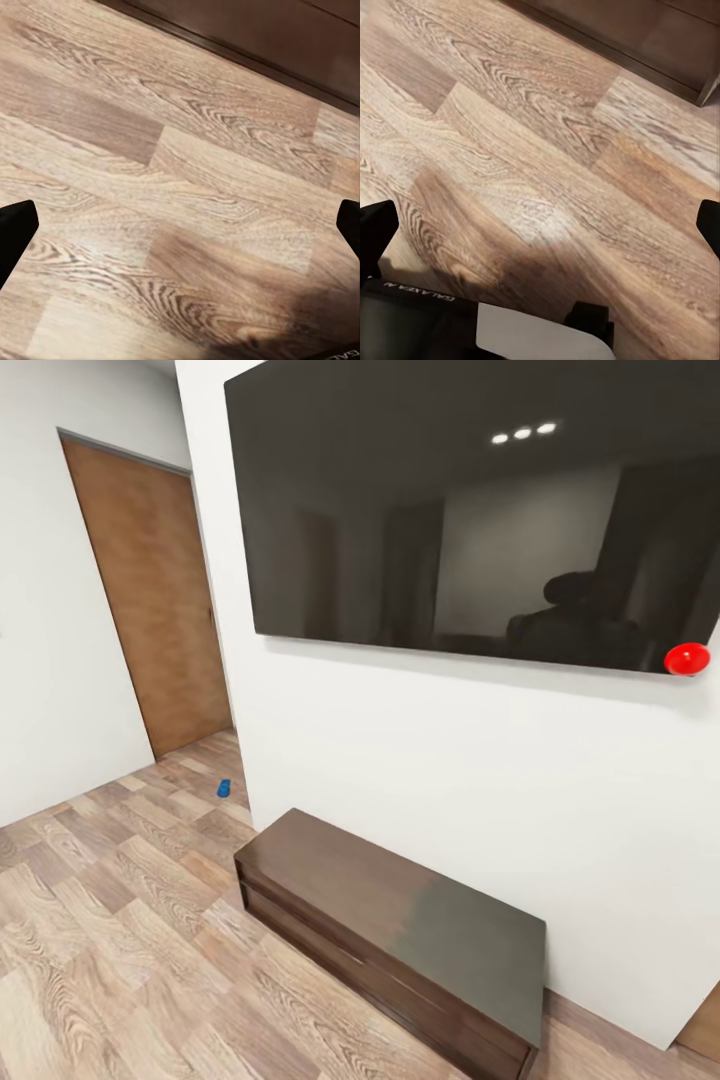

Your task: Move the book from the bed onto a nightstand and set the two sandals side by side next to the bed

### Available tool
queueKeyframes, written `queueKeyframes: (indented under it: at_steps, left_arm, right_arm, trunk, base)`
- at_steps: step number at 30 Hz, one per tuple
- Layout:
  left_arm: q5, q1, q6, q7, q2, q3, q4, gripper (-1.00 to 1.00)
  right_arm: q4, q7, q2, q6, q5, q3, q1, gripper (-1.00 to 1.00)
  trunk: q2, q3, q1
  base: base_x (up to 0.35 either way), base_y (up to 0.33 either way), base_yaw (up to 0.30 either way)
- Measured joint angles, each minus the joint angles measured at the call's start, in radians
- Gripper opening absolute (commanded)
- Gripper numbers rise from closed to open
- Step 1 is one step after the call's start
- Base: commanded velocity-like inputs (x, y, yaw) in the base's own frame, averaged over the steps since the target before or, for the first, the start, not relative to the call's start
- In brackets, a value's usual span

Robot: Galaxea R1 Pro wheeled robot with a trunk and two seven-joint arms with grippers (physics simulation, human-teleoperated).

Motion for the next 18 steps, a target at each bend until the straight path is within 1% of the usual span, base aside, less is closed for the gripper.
queueKeyframes:
  at_steps: [12,18]
  left_arm:
    - [0.0,0.0,0.0,0.0,0.0,0.0,0.0,1.0]
    - [0.0,0.0,0.0,0.0,0.0,0.0,0.0,1.0]
  right_arm:
    - [0.0,0.0,0.0,0.0,0.0,0.0,0.0,1.0]
    - [0.0,0.0,0.0,0.0,0.0,0.0,0.0,1.0]
  trunk:
    - [0.0,-0.014,0.0]
    - [0.0,-0.017,0.0]
  base:
    - [0.003,-0.002,0.0]
    - [0.007,-0.003,0.0]
